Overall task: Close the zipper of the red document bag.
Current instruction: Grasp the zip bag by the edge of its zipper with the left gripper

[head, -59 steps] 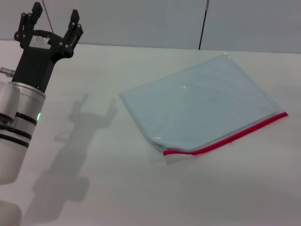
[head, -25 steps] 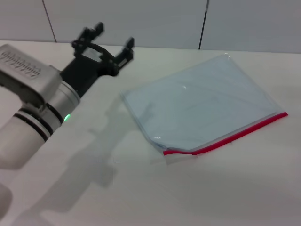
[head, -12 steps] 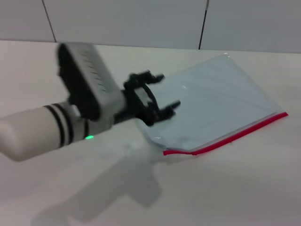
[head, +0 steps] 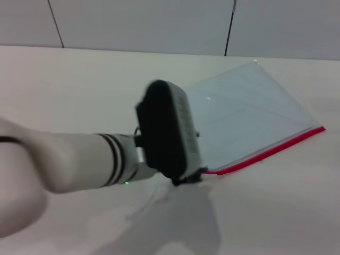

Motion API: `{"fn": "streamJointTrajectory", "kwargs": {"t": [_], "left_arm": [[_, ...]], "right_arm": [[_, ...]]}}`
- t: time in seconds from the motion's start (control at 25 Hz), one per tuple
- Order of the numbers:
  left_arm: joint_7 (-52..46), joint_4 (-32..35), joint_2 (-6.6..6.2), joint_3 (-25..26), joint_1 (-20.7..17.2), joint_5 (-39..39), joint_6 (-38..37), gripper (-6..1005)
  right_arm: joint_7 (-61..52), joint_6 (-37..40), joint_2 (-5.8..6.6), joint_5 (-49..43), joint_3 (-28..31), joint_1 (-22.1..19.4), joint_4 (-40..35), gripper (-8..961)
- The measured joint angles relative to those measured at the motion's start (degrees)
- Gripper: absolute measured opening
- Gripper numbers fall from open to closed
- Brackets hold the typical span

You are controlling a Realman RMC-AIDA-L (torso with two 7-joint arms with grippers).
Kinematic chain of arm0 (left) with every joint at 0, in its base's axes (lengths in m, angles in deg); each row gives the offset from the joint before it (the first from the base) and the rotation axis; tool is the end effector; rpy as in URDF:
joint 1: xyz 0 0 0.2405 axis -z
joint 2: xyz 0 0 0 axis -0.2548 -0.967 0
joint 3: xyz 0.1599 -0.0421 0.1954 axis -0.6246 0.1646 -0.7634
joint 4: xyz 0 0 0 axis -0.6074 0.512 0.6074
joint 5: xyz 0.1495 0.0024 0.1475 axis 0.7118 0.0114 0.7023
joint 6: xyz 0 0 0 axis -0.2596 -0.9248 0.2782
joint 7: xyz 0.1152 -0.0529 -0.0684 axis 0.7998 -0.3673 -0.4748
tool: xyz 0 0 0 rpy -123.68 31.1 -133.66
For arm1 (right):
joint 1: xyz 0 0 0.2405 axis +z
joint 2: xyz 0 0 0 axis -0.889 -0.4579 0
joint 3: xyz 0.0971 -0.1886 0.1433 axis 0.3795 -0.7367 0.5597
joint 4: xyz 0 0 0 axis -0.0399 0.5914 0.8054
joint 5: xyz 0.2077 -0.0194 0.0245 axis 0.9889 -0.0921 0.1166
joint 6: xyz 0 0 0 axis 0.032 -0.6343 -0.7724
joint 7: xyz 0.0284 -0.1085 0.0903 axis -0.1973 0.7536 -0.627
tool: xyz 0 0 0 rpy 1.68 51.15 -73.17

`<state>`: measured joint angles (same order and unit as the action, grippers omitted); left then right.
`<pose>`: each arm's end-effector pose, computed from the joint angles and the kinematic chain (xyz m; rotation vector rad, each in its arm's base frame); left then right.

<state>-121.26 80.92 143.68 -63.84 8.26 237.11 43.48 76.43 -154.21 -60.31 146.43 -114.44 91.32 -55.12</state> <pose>-0.1394 0.2958 -0.0800 -2.5790 0.1629 0.1387 0.3337 0.3269 0.0455 -1.3958 0.5137 0.9589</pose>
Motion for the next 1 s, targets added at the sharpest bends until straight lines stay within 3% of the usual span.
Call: {"fn": "streamJointTrajectory", "kwargs": {"t": [0.16,0.24,0.32,0.68,1.0], "left_arm": [[5.51,-1.01,6.8,4.48,0.91,1.8,-14.69,724],[8.18,-1.23,9.2,4.86,0.65,3.89,-17.08,723],[9.46,-1.24,10.58,4.64,-0.02,5.95,-17.52,723],[9.91,-3.2,11.21,4.59,0.04,8.48,-17.17,720],[11.9,-7.92,11.36,5.09,0.51,8.84,-9.21,718]], "right_arm": [[-0.03,-0.03,0.0,-0.08,0.0,0.13,-0.09,882],[-0.04,-0.05,0.0,-0.13,-0.01,0.23,-0.1,882],[-0.05,-0.06,0.0,-0.13,-0.09,0.3,-0.09,882],[-0.08,-0.13,0.0,-0.19,-0.2,0.5,-0.12,881],[-0.11,-0.26,0.0,-0.22,-0.33,0.59,-0.11,882]]}}
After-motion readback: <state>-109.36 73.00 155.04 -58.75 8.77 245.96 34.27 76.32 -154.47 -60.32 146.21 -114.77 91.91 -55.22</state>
